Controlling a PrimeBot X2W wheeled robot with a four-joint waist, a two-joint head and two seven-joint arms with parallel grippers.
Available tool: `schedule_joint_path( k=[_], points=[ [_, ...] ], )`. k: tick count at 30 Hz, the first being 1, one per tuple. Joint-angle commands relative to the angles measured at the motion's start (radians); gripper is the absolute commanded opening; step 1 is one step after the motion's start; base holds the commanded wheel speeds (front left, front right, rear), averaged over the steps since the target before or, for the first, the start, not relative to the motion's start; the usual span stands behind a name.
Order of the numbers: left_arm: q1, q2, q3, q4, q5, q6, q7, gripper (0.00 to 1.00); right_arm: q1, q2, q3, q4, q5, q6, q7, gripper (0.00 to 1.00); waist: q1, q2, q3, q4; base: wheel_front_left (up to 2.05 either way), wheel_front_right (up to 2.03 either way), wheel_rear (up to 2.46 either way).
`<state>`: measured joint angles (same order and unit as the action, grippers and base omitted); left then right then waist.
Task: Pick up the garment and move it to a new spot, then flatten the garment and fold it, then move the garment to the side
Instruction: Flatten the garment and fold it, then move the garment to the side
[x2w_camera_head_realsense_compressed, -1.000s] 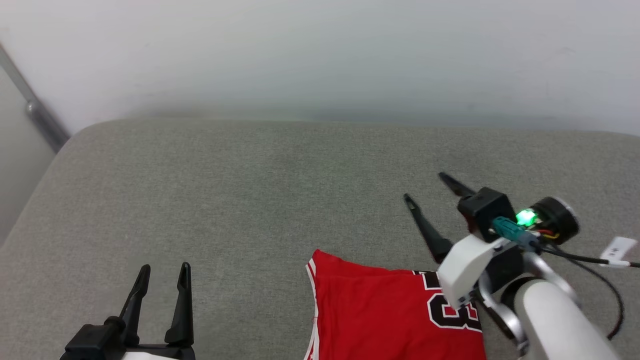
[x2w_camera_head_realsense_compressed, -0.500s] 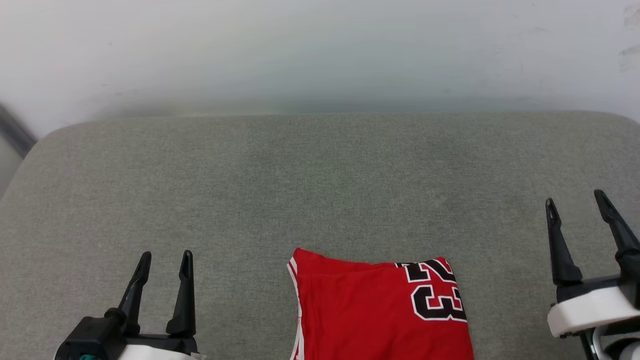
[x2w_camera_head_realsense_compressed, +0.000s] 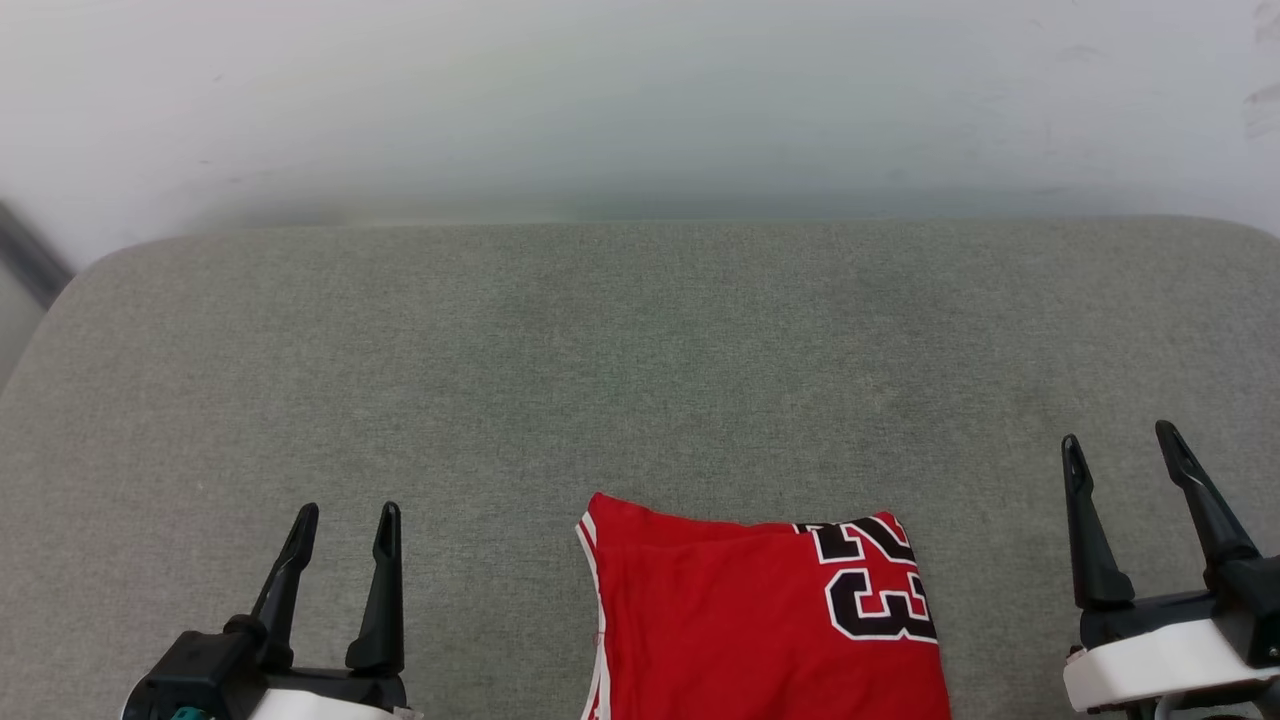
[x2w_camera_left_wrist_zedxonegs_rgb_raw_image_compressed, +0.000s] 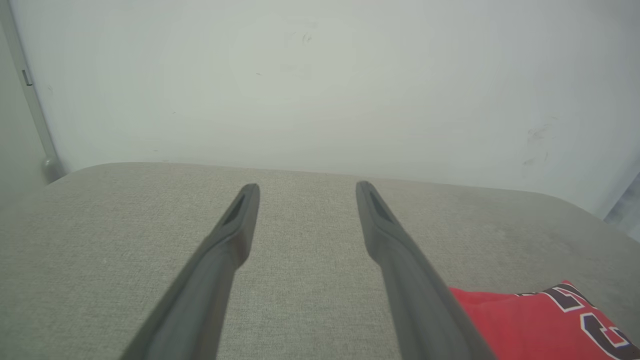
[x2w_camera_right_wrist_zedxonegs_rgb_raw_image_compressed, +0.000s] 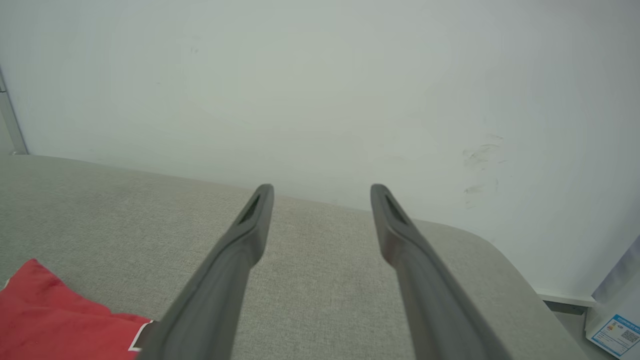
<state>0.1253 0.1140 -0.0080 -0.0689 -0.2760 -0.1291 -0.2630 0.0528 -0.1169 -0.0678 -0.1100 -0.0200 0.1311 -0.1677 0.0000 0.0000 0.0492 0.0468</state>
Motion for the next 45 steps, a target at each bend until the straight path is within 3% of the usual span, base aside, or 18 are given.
schedule_joint_path(
  k=[1,15,19,24,28,36,45],
  points=[
    [-0.007,0.004,-0.002,-0.001,0.000,-0.002,-0.002,1.00,0.015,0.006,0.001,-0.002,-0.001,-0.001,-0.008,1.00,0.0000,0.0000,-0.001,0.001,0.00,0.00,0.00],
    [-0.015,0.008,-0.006,-0.004,-0.004,-0.002,-0.002,1.00,0.019,-0.006,0.021,-0.007,0.022,-0.001,0.020,1.00,0.0000,0.0000,0.005,0.004,0.00,0.00,0.00],
    [-0.018,0.010,-0.007,-0.002,-0.005,-0.002,-0.002,1.00,0.018,-0.045,0.063,-0.010,0.098,-0.001,0.144,1.00,0.0000,0.0000,0.015,0.007,0.00,0.00,0.00],
    [-0.031,0.010,-0.018,0.003,-0.003,-0.002,-0.002,1.00,0.023,-0.141,0.166,-0.022,0.233,-0.001,0.410,1.00,0.0000,0.0000,0.036,0.017,0.00,0.00,0.00],
    [-0.045,0.009,-0.029,0.010,0.001,-0.002,-0.002,1.00,0.019,-0.177,0.206,-0.052,0.348,-0.001,0.625,1.00,0.0000,0.0000,0.062,0.029,0.00,0.00,0.00],
    [-0.085,0.005,-0.065,0.025,0.004,-0.002,-0.002,1.00,-0.016,-0.152,0.200,-0.019,0.392,-0.001,0.914,1.00,0.0000,0.0000,0.110,0.080,0.00,0.00,0.00],
    [-0.116,-0.003,-0.089,0.041,0.003,-0.002,-0.002,1.00,-0.047,-0.097,0.213,0.103,0.370,0.000,0.998,1.00,0.0000,0.0000,0.151,0.145,0.00,0.00,0.00]
  ],
)
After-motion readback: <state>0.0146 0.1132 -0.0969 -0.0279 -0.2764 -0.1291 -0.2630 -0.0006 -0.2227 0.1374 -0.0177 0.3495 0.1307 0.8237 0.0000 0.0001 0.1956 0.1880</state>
